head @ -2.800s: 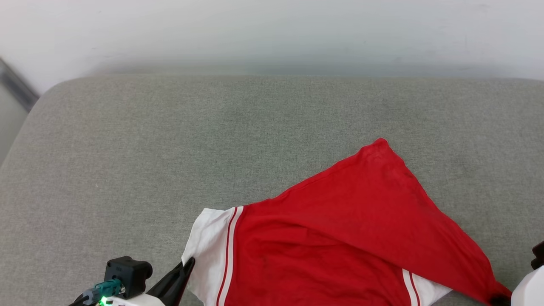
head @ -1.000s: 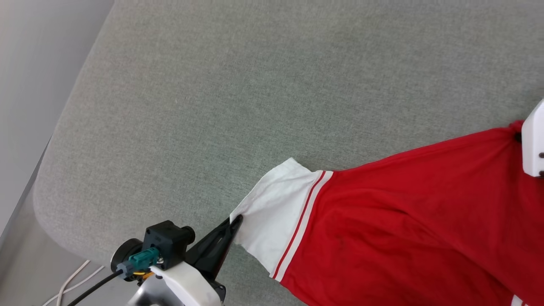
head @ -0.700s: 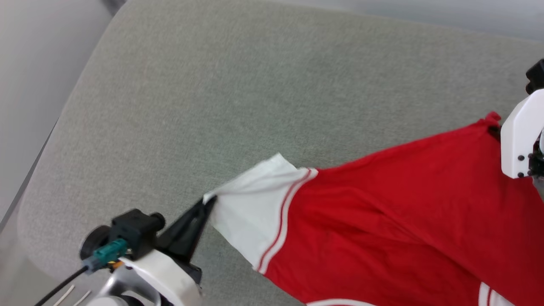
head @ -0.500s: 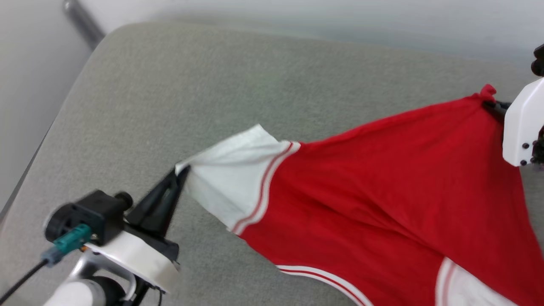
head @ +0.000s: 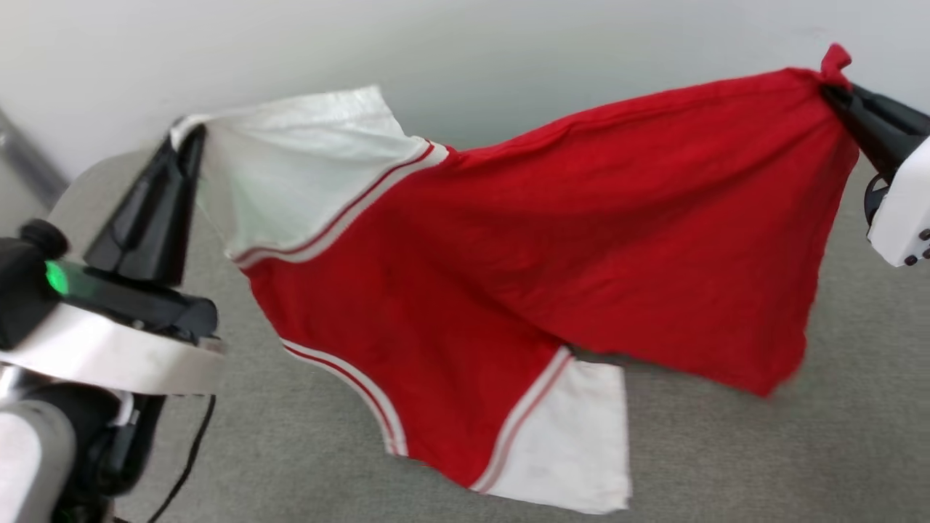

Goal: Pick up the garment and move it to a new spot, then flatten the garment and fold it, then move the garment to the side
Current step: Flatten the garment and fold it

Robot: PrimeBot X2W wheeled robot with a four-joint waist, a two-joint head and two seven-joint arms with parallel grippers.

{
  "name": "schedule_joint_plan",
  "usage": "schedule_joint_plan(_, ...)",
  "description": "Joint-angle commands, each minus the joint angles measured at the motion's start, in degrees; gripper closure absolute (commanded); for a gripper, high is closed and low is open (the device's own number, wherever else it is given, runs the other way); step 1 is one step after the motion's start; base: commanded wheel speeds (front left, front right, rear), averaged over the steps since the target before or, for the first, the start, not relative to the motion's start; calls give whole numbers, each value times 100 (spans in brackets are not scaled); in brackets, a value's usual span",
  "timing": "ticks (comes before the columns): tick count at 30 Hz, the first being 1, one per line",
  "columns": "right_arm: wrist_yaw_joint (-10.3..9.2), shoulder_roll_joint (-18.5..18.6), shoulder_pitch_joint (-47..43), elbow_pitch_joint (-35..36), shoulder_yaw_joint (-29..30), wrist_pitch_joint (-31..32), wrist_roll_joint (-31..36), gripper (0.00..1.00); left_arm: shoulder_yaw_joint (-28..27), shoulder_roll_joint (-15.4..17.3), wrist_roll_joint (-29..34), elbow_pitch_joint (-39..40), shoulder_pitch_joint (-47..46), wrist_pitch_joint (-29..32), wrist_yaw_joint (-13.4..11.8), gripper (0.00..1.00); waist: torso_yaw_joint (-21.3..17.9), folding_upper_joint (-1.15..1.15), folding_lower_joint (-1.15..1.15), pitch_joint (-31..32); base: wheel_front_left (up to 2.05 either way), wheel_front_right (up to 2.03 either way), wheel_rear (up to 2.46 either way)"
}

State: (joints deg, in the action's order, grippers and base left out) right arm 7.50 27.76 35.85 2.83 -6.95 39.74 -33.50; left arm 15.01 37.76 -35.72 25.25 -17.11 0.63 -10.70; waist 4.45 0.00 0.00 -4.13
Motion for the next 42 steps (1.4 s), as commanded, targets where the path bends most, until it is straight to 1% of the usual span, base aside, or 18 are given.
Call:
schedule_joint_plan(1, -2, -48, -82, 167, 65, -119, 74, 100, -149, 79, -21, 99, -166, 4, -52, 100, -279, 0, 0, 173, 0, 0, 0)
schedule_joint_plan(6, -2, -184, -104, 605, 289, -282, 134, 100, -495, 193, -5, 402, -549, -115, -81, 100, -506, 0, 0, 197, 0, 0, 0)
schedule_joint_plan(9, -2, -244, -89, 853, 441, -344, 124, 100, -608, 193, -6, 569, -856, -147, -94, 100, -590, 0, 0, 174, 0, 0, 0)
schedule_joint_plan(12, -2, -265, -25, 1085, 579, -412, 170, 100, -657, 257, 29, 642, -1201, -56, -85, 100, -652, 0, 0, 125, 0, 0, 0)
schedule_joint_plan(19, -2, -398, 123, 1479, 769, -538, 245, 100, -798, 339, 61, 552, -1918, 75, -143, 100, -776, 0, 0, -118, 0, 0, 0)
schedule_joint_plan(25, -2, -441, 305, 1622, 927, -614, 360, 100, -882, 390, -27, 347, -2350, 111, -45, 100, -798, 0, 0, -526, 0, 0, 0)
schedule_joint_plan(27, -2, -395, 452, 1605, 953, -708, 448, 100, -885, 432, -66, 202, -2574, 129, 43, 100, -800, 0, 0, -732, 0, 0, 0)
schedule_joint_plan(29, -2, -426, 660, 1521, 1022, -792, 521, 100, -864, 468, -112, 44, -2855, 159, 165, 100, -804, 0, 0, -980, 0, 0, 0)
schedule_joint_plan(33, -3, -425, 1223, 1255, 980, -1010, 689, 100, -774, 573, -72, -405, -3646, 215, 406, 100, -788, 0, 0, -1537, 0, 0, 0)
schedule_joint_plan(36, -3, -355, 1825, 1008, 891, -1127, 828, 100, -679, 622, -38, -815, -4485, 286, 633, 100, -762, 0, 0, -2050, 0, 0, 0)
schedule_joint_plan(38, -3, -348, 2250, 762, 820, -1256, 978, 100, -572, 579, 30, -1193, -5086, 269, 786, 100, -734, 0, 0, -2344, 0, 0, 0)
schedule_joint_plan(42, -5, -348, 3238, 75, 797, -1569, 1329, 100, -368, 497, 206, -2244, -6436, 230, 1107, 100, -663, 0, 0, -2917, 0, 0, 0)
